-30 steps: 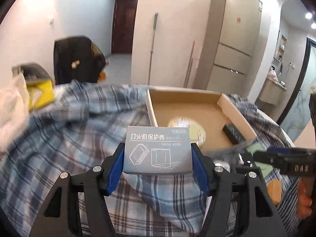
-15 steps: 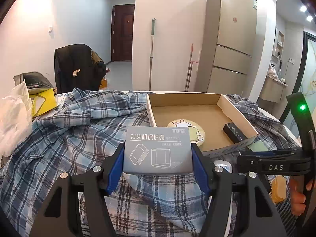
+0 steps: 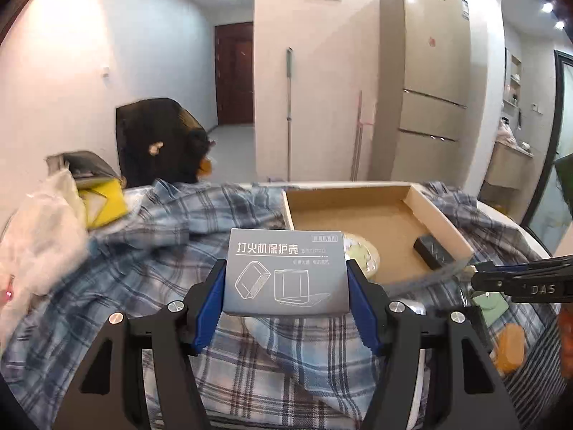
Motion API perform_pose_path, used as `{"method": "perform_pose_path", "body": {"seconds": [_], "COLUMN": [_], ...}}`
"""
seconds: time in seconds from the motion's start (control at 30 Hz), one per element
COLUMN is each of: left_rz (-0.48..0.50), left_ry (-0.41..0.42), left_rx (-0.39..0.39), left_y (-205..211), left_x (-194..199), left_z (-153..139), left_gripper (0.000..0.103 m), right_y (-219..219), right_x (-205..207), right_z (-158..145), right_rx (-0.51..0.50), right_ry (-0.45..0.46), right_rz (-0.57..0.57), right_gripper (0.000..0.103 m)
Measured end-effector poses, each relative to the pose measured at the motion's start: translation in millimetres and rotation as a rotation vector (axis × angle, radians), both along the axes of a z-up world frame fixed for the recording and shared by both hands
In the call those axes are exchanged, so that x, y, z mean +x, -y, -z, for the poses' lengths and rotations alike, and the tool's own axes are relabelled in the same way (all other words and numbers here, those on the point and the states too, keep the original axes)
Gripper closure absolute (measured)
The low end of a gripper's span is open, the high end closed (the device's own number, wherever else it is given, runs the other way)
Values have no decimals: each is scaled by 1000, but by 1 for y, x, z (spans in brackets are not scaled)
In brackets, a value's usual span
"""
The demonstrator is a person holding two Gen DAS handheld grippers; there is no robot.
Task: Organize rigid objects
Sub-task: 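Lift the grey box and carry it over the cardboard tray with the left gripper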
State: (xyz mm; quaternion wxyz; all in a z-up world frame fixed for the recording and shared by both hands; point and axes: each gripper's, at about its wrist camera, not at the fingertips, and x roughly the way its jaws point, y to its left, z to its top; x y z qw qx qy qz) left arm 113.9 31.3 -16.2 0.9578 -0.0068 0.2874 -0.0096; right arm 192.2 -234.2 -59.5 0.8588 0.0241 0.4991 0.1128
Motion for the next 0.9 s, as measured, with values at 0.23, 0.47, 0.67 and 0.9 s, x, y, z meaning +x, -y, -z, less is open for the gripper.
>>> {"method": "perform_pose_path", "body": {"seconds": [0.23,0.47,0.67,0.9], "left_rz": [-6,-4,-41,9], "left_ry": [28,85,129,93], "left_rx": [-15,-92,-203,-169], "left_y": [8,23,15,25], "left_x": [6,44,76,117], "left_z": [-50,-99,-128,-120], "left_gripper": [37,37,37,37], "right_y": [5,2,-12,-20], "right_x": [-1,24,64,105], "right_z": [-53,-98,-102,-73], "right_rx": [13,73,7,32], "right_ry": [109,204,207,170], "right_rz": [-11,17,-1,27], "right_gripper": [63,63,63,63]}}
